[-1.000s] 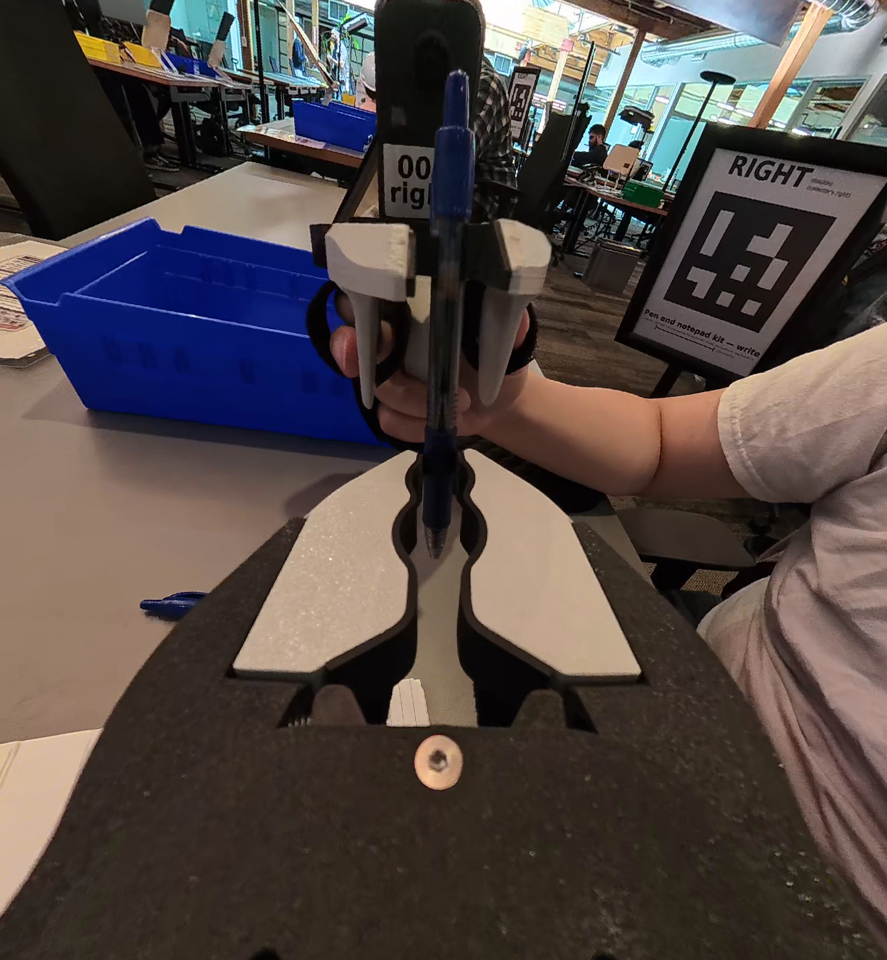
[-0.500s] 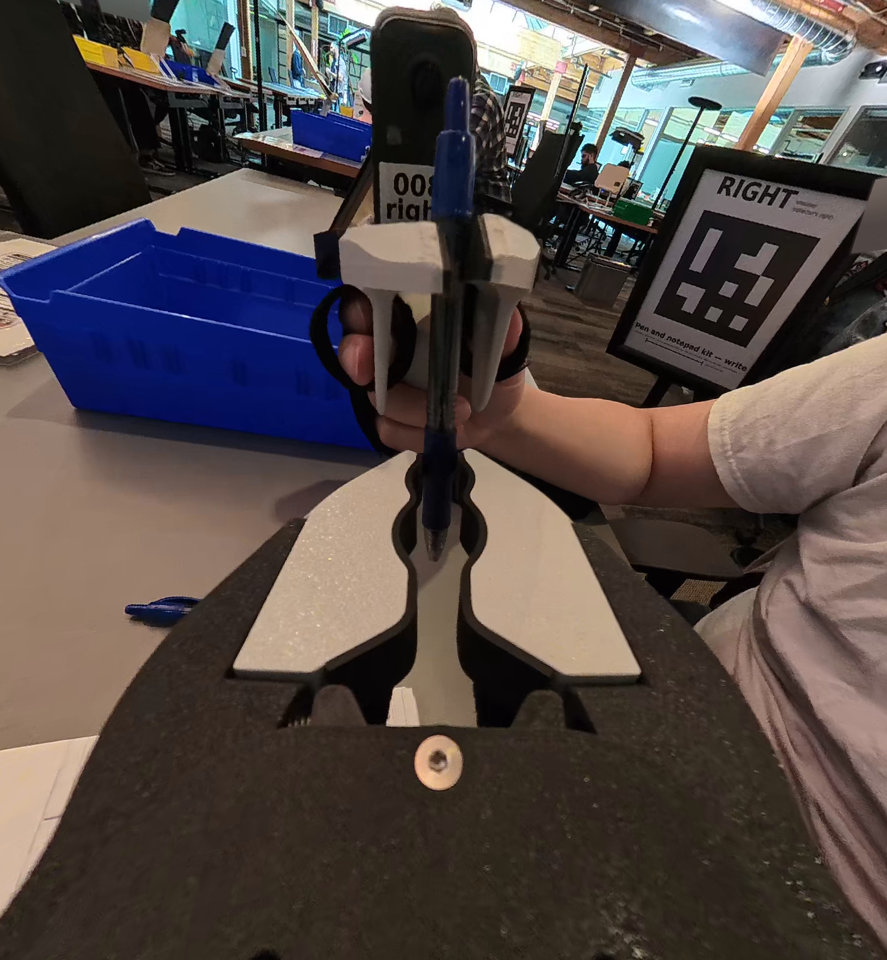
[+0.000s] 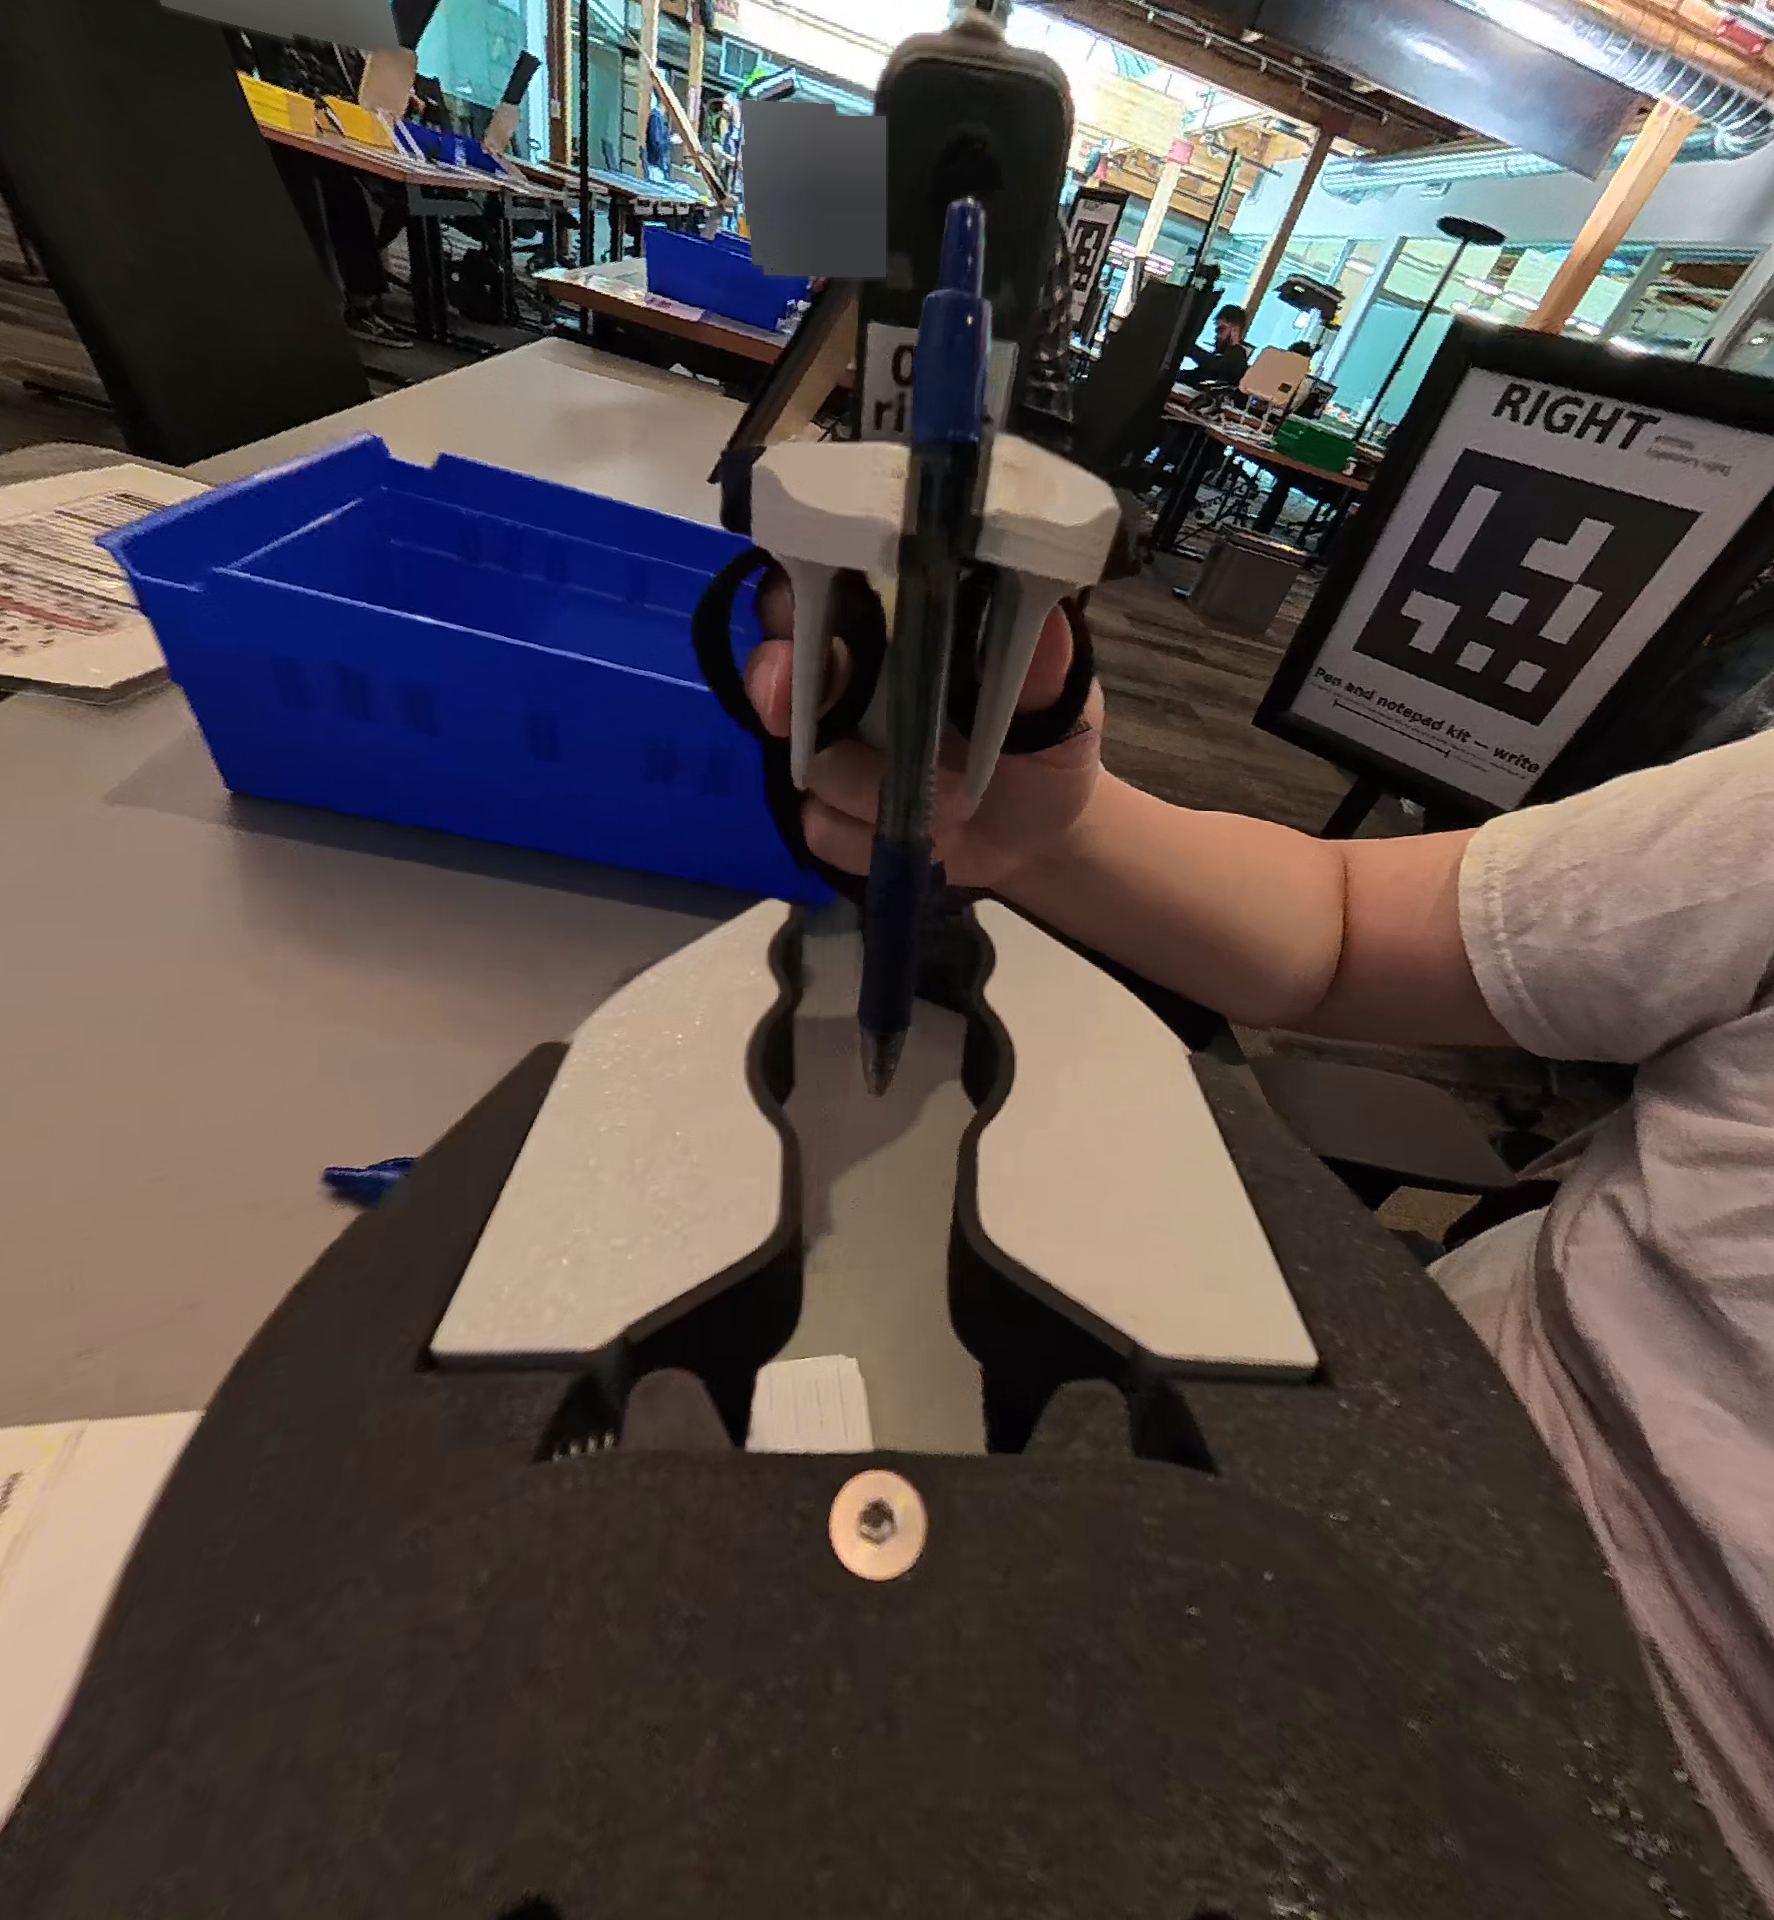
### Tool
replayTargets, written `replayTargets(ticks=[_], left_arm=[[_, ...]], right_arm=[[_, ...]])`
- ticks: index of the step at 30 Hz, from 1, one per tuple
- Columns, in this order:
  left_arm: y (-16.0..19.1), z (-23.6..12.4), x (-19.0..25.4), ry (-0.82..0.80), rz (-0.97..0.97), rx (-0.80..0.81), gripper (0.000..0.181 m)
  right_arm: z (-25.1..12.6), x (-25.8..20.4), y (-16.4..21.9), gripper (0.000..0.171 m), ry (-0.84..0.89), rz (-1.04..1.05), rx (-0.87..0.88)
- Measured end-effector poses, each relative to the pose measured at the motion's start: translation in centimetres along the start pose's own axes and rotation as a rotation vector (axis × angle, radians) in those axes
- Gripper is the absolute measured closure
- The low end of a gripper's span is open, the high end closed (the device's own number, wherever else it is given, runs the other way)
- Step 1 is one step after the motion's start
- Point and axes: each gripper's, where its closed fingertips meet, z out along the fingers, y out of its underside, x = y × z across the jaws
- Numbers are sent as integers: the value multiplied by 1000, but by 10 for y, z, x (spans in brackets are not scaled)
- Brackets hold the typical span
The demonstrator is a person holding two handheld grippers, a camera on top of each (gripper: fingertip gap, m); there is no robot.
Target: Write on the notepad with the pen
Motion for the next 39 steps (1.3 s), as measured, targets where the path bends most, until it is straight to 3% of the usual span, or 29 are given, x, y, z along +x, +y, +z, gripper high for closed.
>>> replayTargets(ticks=[3, 6, 12, 16, 20, 39], left_arm=[[-12, -15, -12, -81, 47, 12, 151], [-40, -42, -20, -175, 100, 107, 181], [-84, -64, 6, -216, 173, 285, 181], [-73, -40, 26, -170, 224, 213, 181], [-60, -29, 23, -201, 259, 130, 181], [-59, -29, 20, -130, 160, 180, 181]], right_arm=[[-5, 10, -2, 164, 65, -2, 2], [-6, 22, 6, 165, 176, -67, -69], [18, 16, 49, 165, 276, -292, -363], [32, 6, 68, 164, 264, -329, -459], [33, 4, 67, 164, 259, -314, -447], [31, -3, 53, 165, 195, -167, -350]])
